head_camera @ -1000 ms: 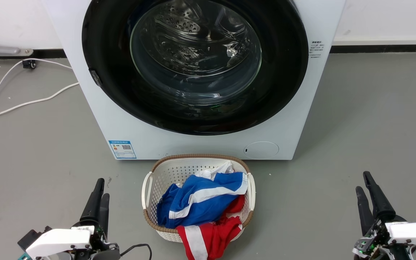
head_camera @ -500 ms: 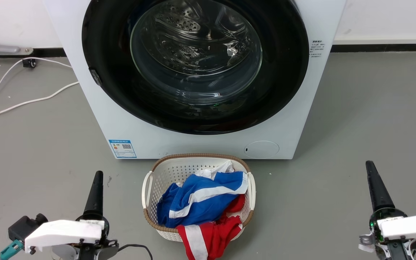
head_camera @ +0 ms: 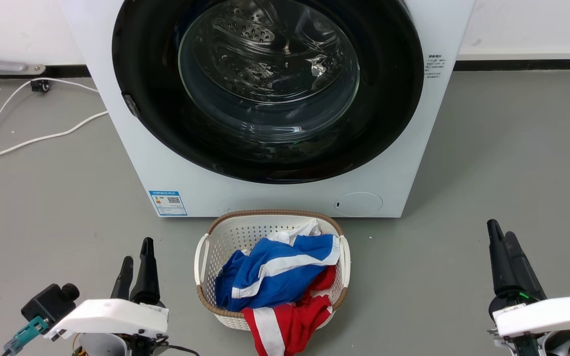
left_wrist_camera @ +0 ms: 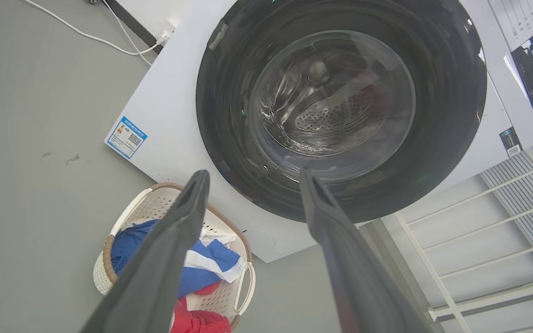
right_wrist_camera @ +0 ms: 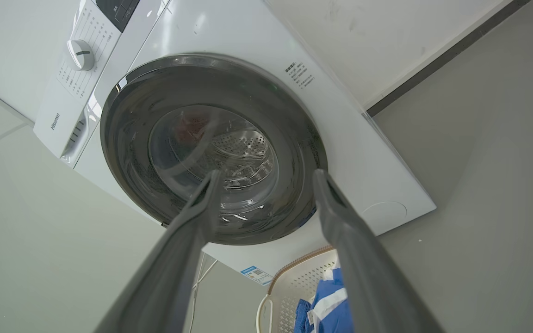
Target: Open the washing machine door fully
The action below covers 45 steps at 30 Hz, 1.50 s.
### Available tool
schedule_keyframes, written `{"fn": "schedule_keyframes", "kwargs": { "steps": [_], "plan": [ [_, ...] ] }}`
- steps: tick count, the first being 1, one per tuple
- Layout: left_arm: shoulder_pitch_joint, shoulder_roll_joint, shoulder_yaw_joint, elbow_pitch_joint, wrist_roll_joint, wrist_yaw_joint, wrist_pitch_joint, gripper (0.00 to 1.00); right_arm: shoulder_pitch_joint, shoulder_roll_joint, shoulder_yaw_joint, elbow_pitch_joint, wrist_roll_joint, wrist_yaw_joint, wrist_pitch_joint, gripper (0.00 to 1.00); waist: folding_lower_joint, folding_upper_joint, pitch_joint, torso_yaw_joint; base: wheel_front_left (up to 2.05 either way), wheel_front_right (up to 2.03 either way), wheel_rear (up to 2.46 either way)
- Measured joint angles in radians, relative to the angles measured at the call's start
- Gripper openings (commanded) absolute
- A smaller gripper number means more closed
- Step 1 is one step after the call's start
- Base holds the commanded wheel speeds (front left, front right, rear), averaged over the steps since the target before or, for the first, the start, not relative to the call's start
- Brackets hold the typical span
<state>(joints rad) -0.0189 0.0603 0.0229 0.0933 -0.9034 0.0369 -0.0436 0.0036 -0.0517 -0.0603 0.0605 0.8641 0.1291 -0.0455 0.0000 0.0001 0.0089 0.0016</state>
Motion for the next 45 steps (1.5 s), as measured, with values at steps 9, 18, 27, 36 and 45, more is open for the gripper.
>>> {"fn": "schedule_keyframes", "kwargs": {
  "steps": [9, 18, 27, 36, 45],
  "plan": [
    [0.012, 0.029, -0.043, -0.030, 0.127, 0.064, -0.030, 1.00, 0.019, 0.000, 0.008, -0.032, -0.151, 0.000, -0.030, 1.00, 0.0000, 0.0000, 0.005, -0.003, 0.00, 0.00, 0.00],
    [0.015, 0.060, -0.088, -0.054, 0.245, 0.118, -0.058, 1.00, 0.032, 0.000, 0.016, -0.064, -0.286, 0.000, -0.060, 1.00, 0.0000, 0.0000, 0.007, -0.002, 0.00, 0.00, 0.00],
    [0.023, 0.095, -0.145, -0.066, 0.359, 0.173, -0.084, 1.00, 0.045, 0.000, 0.021, -0.089, -0.409, 0.000, -0.083, 1.00, 0.0000, 0.0000, 0.005, -0.001, 0.00, 0.00, 0.00],
    [0.028, 0.123, -0.196, -0.080, 0.449, 0.209, -0.111, 1.00, 0.061, 0.000, 0.021, -0.104, -0.535, 0.000, -0.113, 1.00, 0.0000, 0.0000, 0.007, 0.000, 0.00, 0.00, 0.00],
    [0.043, 0.118, -0.202, -0.092, 0.497, 0.201, -0.135, 1.00, 0.079, 0.000, 0.020, -0.100, -0.600, 0.000, -0.133, 1.00, 0.0000, 0.0000, 0.007, 0.003, 0.00, 0.00, 0.00]
  ]
}}
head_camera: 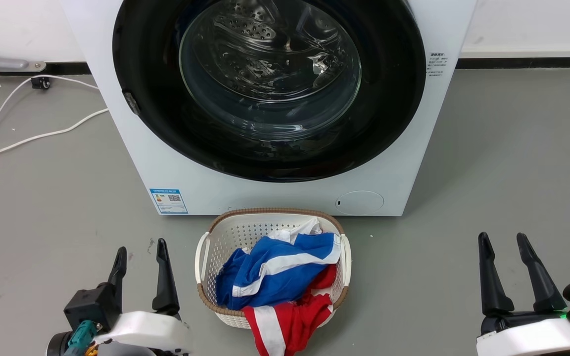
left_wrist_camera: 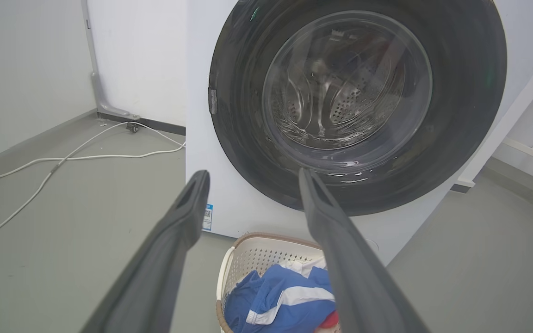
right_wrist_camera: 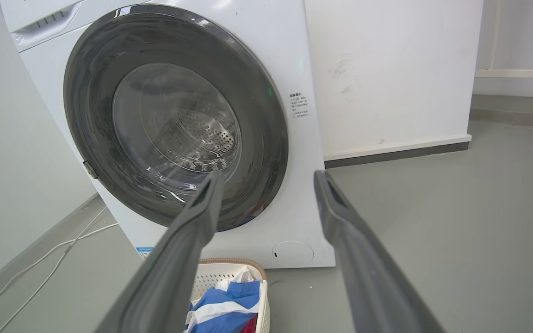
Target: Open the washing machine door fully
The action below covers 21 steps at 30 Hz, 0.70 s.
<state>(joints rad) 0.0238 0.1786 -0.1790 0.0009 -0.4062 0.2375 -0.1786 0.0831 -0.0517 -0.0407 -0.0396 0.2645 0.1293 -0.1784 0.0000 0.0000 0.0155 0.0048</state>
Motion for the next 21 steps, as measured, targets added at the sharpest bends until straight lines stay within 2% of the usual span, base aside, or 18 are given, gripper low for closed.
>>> {"fn": "schedule_keyframes", "kwargs": {
  "steps": [12, 21],
  "plan": [
    [0.029, -0.039, 0.029, 0.015, 0.082, -0.071, -0.027, 1.00, 0.021, 0.000, 0.007, 0.010, -0.055, 0.000, -0.027, 1.00, 0.0000, 0.0000, 0.001, 0.002, 0.00, 0.00, 0.00],
    [0.042, -0.066, 0.058, 0.028, 0.170, -0.105, -0.045, 1.00, 0.034, 0.000, 0.013, 0.022, -0.097, 0.000, -0.045, 1.00, 0.0000, 0.0000, 0.000, 0.001, 0.00, 0.00, 0.00]
  ]
}}
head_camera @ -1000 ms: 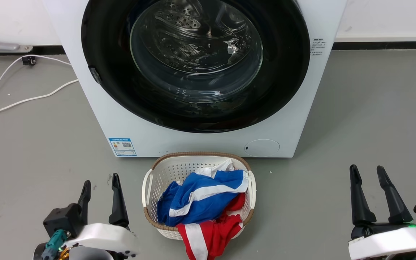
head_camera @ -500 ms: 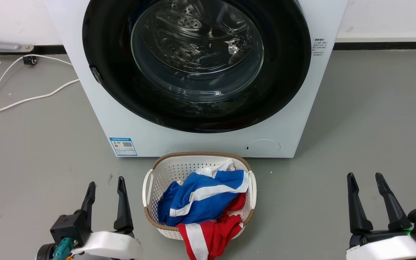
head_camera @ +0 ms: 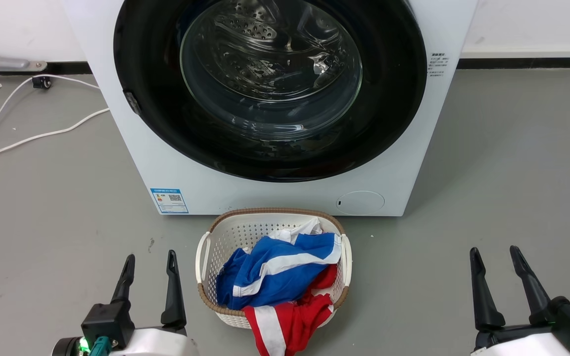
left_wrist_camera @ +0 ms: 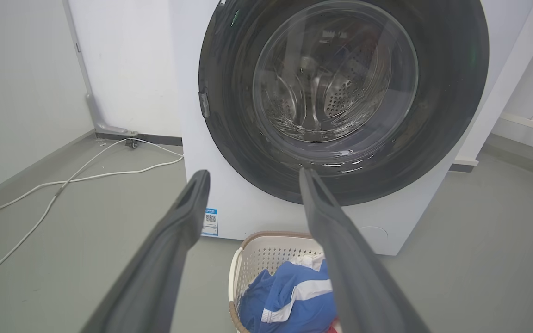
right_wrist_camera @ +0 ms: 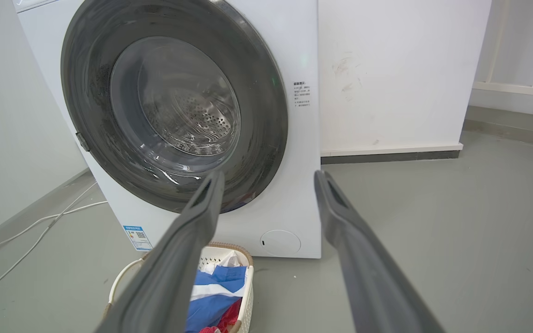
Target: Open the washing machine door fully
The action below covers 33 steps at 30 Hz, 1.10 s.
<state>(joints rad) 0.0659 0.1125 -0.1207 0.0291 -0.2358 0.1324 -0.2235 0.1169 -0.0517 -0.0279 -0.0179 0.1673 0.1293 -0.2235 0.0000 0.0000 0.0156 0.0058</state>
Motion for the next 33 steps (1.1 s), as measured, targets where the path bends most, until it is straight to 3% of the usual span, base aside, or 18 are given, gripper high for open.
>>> {"fn": "schedule_keyframes", "kwargs": {
  "steps": [20, 33],
  "plan": [
    [0.024, -0.048, 0.050, 0.018, 0.150, -0.053, -0.037, 1.00, 0.024, 0.000, 0.009, 0.002, -0.118, 0.002, -0.037, 1.00, 0.0000, 0.0000, -0.003, -0.001, 0.00, 0.00, 0.00],
    [0.026, -0.058, 0.072, 0.038, 0.158, -0.072, -0.039, 1.00, 0.026, 0.000, 0.013, 0.022, -0.088, 0.002, -0.039, 1.00, 0.0000, 0.0000, -0.003, 0.000, 0.00, 0.00, 0.00]
  ]
}}
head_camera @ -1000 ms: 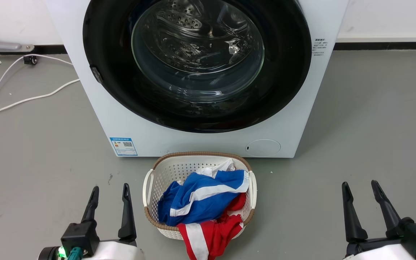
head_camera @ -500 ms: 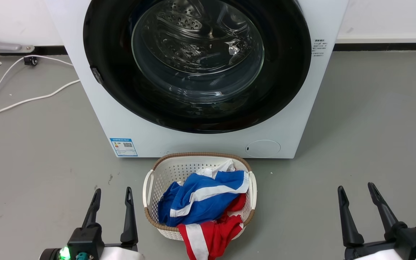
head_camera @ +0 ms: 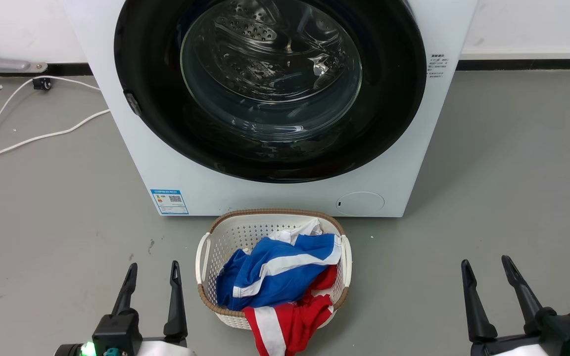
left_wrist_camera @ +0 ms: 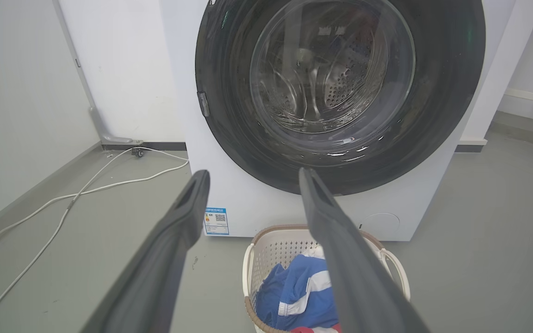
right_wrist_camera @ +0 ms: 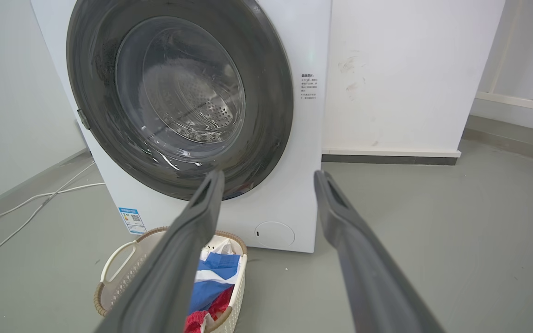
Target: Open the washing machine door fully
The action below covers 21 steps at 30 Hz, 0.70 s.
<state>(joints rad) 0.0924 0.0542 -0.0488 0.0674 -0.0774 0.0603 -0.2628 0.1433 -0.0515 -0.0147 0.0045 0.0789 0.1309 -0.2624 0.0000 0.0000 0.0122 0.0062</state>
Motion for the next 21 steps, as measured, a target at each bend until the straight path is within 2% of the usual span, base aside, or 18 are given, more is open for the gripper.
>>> {"fn": "schedule_keyframes", "kwargs": {
  "steps": [3, 4, 5, 8, 9, 21],
  "plan": [
    [0.000, -0.001, 0.003, 0.002, 0.003, -0.002, 0.000, 1.00, 0.000, 0.000, 0.000, 0.007, 0.000, 0.000, 0.000, 1.00, 0.0000, 0.0000, 0.000, -0.001, 0.00, 0.00, 0.00],
    [0.000, -0.001, 0.005, 0.003, 0.003, -0.002, 0.000, 1.00, 0.000, 0.000, 0.000, 0.009, 0.000, 0.000, 0.000, 0.47, 0.0000, 0.0000, 0.000, -0.001, 0.00, 0.00, 0.00],
    [0.000, -0.002, 0.006, 0.003, 0.003, -0.004, 0.000, 1.00, 0.000, 0.000, 0.000, 0.009, 0.000, 0.000, 0.000, 0.00, 0.0000, 0.0000, 0.000, -0.001, 0.00, 0.00, 0.00],
    [0.000, -0.002, 0.008, 0.005, 0.004, -0.004, 0.000, 1.00, 0.000, 0.000, 0.007, 0.014, 0.004, 0.000, 0.000, 0.00, 0.0000, 0.0000, -0.001, -0.003, 0.00, 0.00, 0.00],
    [0.000, -0.002, 0.009, 0.006, 0.004, -0.004, 0.000, 1.00, 0.000, 0.001, 0.005, 0.016, 0.050, 0.000, 0.000, 0.00, 0.0000, 0.0000, -0.001, -0.004, 0.00, 0.00, 0.00],
    [0.000, -0.003, 0.009, 0.015, -0.005, -0.007, 0.000, 1.00, -0.012, 0.003, 0.068, 0.042, 1.033, 0.000, -0.001, 0.00, 0.0000, 0.0000, -0.003, -0.004, 0.00, 0.00, 0.00]
  ]
}}
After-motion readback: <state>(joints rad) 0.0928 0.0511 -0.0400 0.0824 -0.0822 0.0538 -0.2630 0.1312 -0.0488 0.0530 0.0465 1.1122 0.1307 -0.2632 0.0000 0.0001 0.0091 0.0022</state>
